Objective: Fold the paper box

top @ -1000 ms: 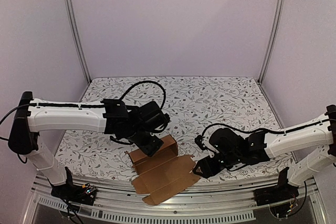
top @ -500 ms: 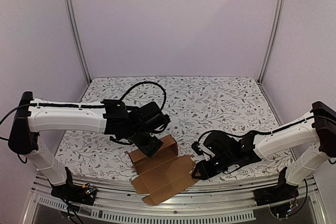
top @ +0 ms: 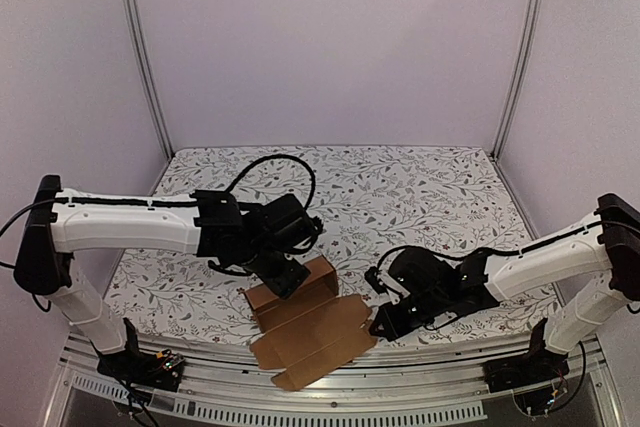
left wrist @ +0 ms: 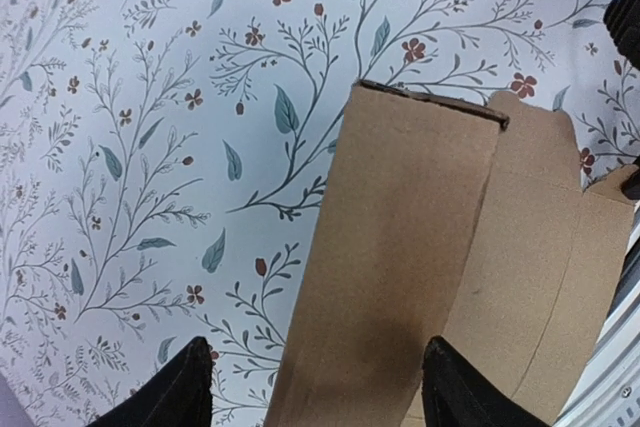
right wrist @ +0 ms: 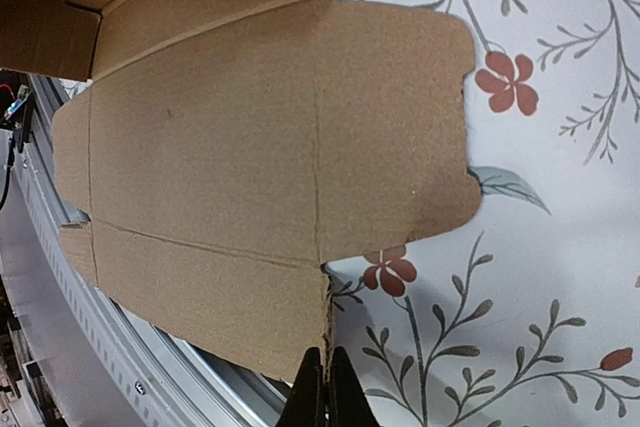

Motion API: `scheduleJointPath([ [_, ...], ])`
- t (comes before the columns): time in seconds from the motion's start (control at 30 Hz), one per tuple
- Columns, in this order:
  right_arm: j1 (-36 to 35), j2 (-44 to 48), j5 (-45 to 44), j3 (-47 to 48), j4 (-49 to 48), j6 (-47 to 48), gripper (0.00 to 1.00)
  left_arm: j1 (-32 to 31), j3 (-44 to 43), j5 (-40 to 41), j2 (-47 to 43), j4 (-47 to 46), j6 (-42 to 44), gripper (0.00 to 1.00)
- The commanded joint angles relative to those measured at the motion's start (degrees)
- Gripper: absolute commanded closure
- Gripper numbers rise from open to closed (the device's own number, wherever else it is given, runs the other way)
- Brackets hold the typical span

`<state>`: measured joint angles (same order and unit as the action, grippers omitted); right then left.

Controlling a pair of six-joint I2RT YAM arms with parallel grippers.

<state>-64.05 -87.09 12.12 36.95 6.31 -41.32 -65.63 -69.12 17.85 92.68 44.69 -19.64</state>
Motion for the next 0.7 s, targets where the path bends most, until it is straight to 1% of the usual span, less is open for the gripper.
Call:
scheduleJointPath([
  [0.0,0.3,2.7,-2.7,2.8,3.0,2.4,1.0,0.2,1.4,2.0,-3.4,-1.7,0.2,0.29],
  [0.13,0.3,5.1,-4.6,5.7,7.9,5.2,1.0,0.7,2.3,4.7,-6.8,-2.3,-0.7,0.29],
  [0.23,0.3,8.0,-6.7,8.8,12.8,8.3,1.0,1.5,3.5,6.3,-11.2,-3.7,-1.1,0.29],
  [0.5,0.3,12.6,-11.2,20.1,28.0,18.5,1.0,2.4,5.9,13.5,-23.4,-4.7,-0.8,0.27],
  [0.67,0.1,15.4,-16.1,27.4,38.2,25.1,1.0,2.9,7.8,14.8,-28.9,-6.7,-0.6,0.25],
])
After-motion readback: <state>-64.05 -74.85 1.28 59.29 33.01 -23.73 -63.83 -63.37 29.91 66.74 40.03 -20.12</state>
